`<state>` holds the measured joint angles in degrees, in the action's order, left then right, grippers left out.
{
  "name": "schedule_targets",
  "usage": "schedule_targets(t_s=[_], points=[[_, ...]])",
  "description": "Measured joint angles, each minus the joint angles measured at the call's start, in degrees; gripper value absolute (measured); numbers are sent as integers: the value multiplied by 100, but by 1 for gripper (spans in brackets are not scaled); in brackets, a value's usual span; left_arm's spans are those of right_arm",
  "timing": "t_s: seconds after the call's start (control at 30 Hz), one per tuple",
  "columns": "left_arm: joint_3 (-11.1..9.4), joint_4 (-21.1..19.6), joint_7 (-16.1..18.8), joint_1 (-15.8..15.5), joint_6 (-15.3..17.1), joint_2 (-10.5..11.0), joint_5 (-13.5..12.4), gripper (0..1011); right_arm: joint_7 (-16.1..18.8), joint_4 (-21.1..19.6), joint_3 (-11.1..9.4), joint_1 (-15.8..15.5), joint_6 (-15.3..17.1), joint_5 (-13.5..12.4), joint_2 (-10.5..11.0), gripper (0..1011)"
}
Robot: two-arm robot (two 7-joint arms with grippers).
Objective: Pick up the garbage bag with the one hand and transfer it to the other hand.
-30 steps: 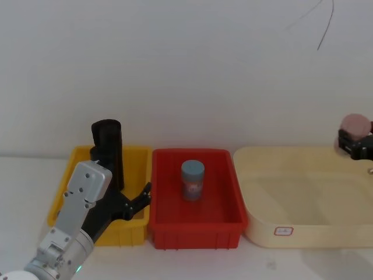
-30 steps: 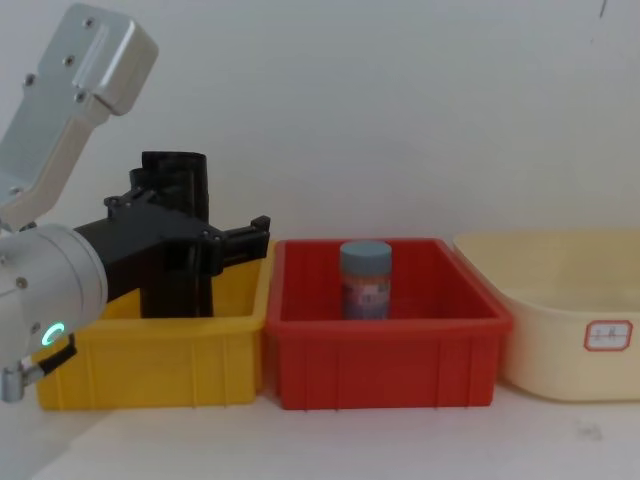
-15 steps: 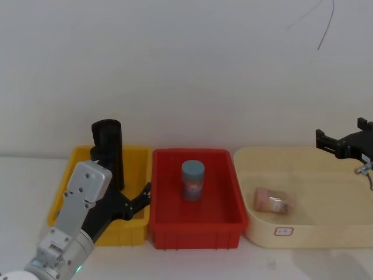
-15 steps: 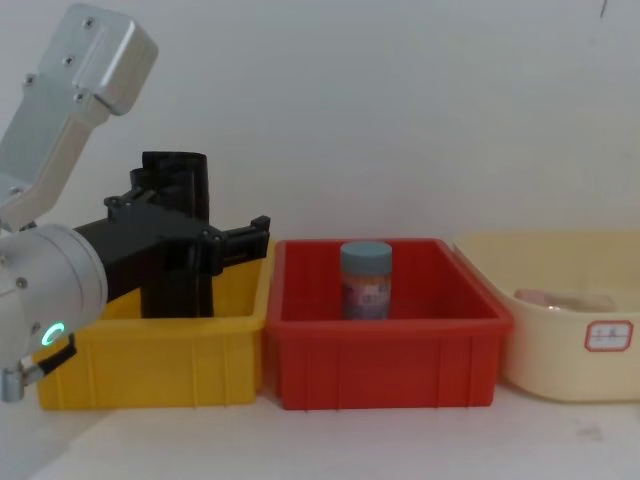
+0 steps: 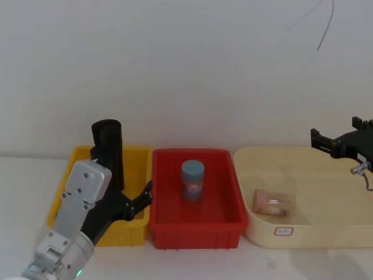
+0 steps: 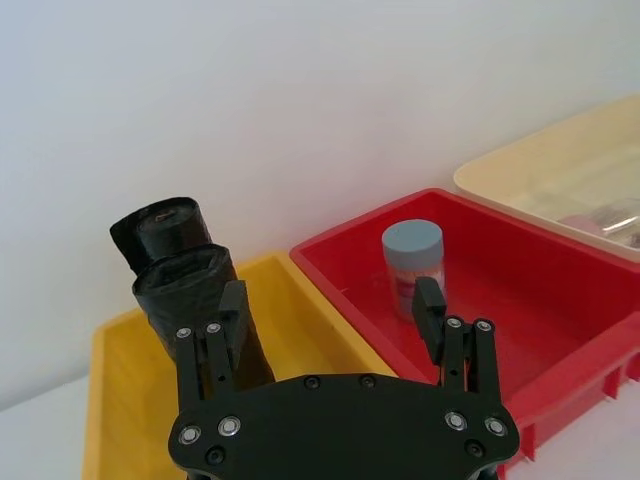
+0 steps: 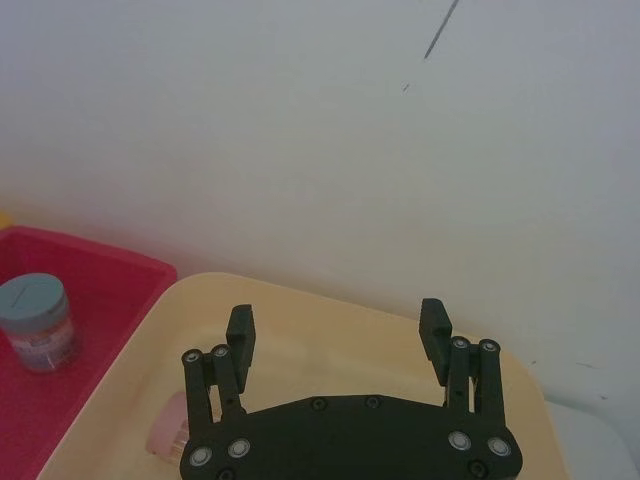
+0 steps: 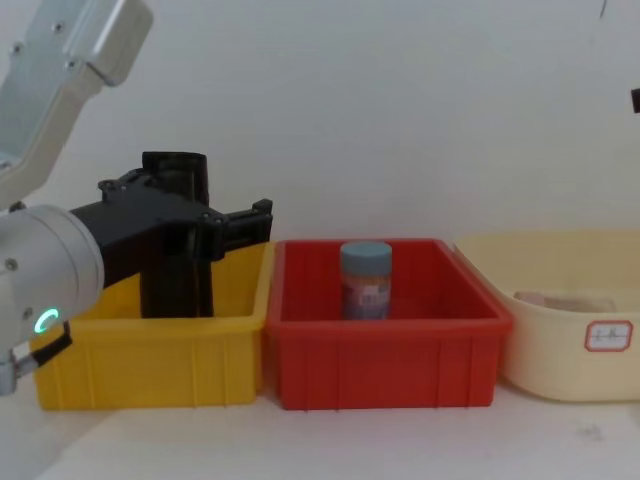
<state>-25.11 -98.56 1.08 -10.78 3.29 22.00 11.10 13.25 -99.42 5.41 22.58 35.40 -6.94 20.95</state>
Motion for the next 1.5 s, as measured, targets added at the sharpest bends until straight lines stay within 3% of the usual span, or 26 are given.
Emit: schedule_targets(t_s=[0.37, 0.7, 1.0, 1.5], points=[[180, -596, 219, 464, 480, 89, 13, 1001, 14, -13, 5, -5, -8, -6, -8, 999], [428, -654, 224, 635, 602, 133, 173, 1001, 21, -19, 9, -8, -8, -11, -13, 1000], [620, -421, 111, 586, 514, 106, 279, 1001, 23, -21, 9, -7, -8, -11, -15, 999], [708, 174, -130, 215, 338, -90, 376, 1001, 23, -21, 9, -7, -8, -10, -15, 999]])
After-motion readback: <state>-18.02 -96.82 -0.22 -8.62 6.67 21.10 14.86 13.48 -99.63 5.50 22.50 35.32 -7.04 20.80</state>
